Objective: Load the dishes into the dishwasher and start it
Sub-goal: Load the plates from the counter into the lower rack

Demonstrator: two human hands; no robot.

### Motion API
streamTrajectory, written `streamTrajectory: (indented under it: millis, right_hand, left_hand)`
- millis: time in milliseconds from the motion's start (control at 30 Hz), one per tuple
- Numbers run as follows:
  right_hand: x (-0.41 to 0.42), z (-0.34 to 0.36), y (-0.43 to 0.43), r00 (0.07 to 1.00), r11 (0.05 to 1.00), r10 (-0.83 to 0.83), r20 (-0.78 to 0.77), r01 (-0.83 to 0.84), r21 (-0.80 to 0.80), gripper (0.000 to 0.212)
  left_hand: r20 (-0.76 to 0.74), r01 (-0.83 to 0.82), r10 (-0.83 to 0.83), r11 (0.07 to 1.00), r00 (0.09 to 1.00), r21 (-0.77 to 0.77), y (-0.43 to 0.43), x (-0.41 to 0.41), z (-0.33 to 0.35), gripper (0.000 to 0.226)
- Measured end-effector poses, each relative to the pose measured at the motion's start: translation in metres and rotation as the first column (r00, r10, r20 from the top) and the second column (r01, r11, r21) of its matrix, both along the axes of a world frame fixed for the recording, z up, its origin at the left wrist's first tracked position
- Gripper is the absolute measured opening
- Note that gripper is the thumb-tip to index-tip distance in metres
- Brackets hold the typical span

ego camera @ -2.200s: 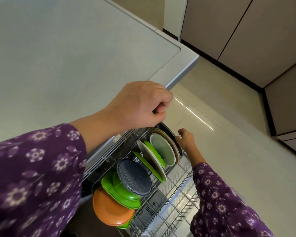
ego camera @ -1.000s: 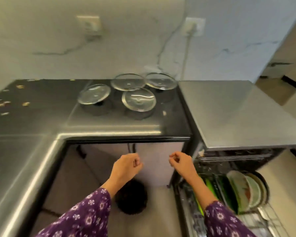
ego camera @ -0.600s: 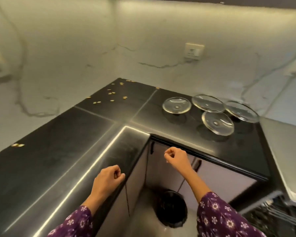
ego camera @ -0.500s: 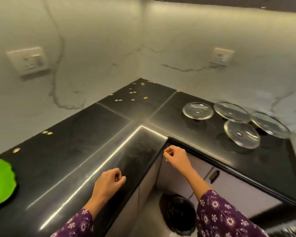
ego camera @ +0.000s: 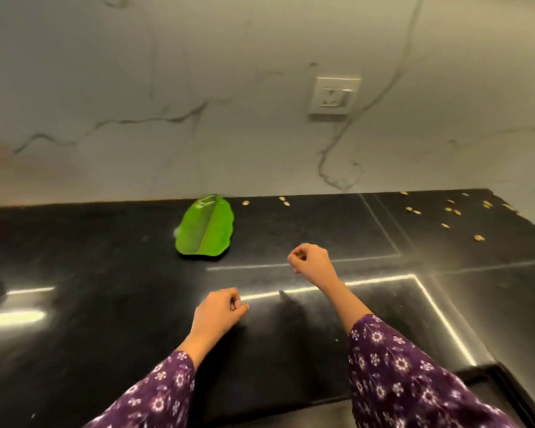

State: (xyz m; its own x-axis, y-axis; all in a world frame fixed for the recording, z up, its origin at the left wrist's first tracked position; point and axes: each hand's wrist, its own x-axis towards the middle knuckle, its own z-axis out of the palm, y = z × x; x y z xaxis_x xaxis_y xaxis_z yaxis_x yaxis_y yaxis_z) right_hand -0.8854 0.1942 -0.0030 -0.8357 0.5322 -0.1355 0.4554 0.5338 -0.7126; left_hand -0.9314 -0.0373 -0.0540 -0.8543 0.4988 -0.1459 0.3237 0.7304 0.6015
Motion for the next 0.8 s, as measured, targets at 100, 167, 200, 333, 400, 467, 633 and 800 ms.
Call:
streamTrajectory:
  millis: [100, 167, 200, 333, 400, 467, 633, 800]
  right_hand:
    - [-0.043, -0.005, -0.024, 0.995, 0.995, 0.096, 0.042, -0.095, -0.031, 0.011]
    - [-0.069, -0.012, -0.042, 0.988, 0.988, 0.142, 0.058, -0.138, -0.076, 0.012]
    - [-0.079, -0.014, -0.049, 0.988, 0.985, 0.145, 0.057, -0.139, -0.099, 0.013]
    - [-0.120, -0.030, -0.073, 0.987, 0.977, 0.141, 0.081, -0.126, -0.169, 0.027]
    - [-0.134, -0.037, -0.080, 0.990, 0.971, 0.100, 0.104, -0.074, -0.226, 0.027]
    - [-0.148, -0.044, -0.082, 0.986, 0.965, 0.098, 0.132, -0.062, -0.255, 0.030]
    - [-0.167, -0.054, -0.093, 0.990, 0.949, 0.058, 0.131, -0.014, -0.314, 0.020]
    - [-0.176, -0.054, -0.095, 0.989, 0.921, 0.005, 0.149, 0.054, -0.386, 0.019]
  left_hand:
    - [0.198, -0.030, 0.040, 0.998, 0.979, -0.055, -0.021, -0.018, -0.008, 0.034]
    - [0.266, 0.005, 0.028, 0.993, 0.964, -0.121, -0.028, -0.024, -0.014, 0.038]
    - [0.275, 0.020, 0.017, 0.991, 0.961, -0.129, -0.028, -0.026, -0.015, 0.040]
    - [0.273, 0.071, -0.014, 0.978, 0.962, -0.199, -0.024, -0.031, -0.014, 0.043]
    - [0.279, 0.083, -0.019, 0.972, 0.960, -0.220, -0.023, -0.032, -0.013, 0.039]
    - [0.296, 0.084, -0.016, 0.972, 0.955, -0.219, -0.024, -0.032, -0.014, 0.031]
    - [0.319, 0.067, 0.007, 0.973, 0.948, -0.220, -0.024, -0.036, -0.022, 0.033]
    - [0.317, 0.030, 0.036, 0.979, 0.948, -0.201, -0.024, -0.037, -0.026, 0.037]
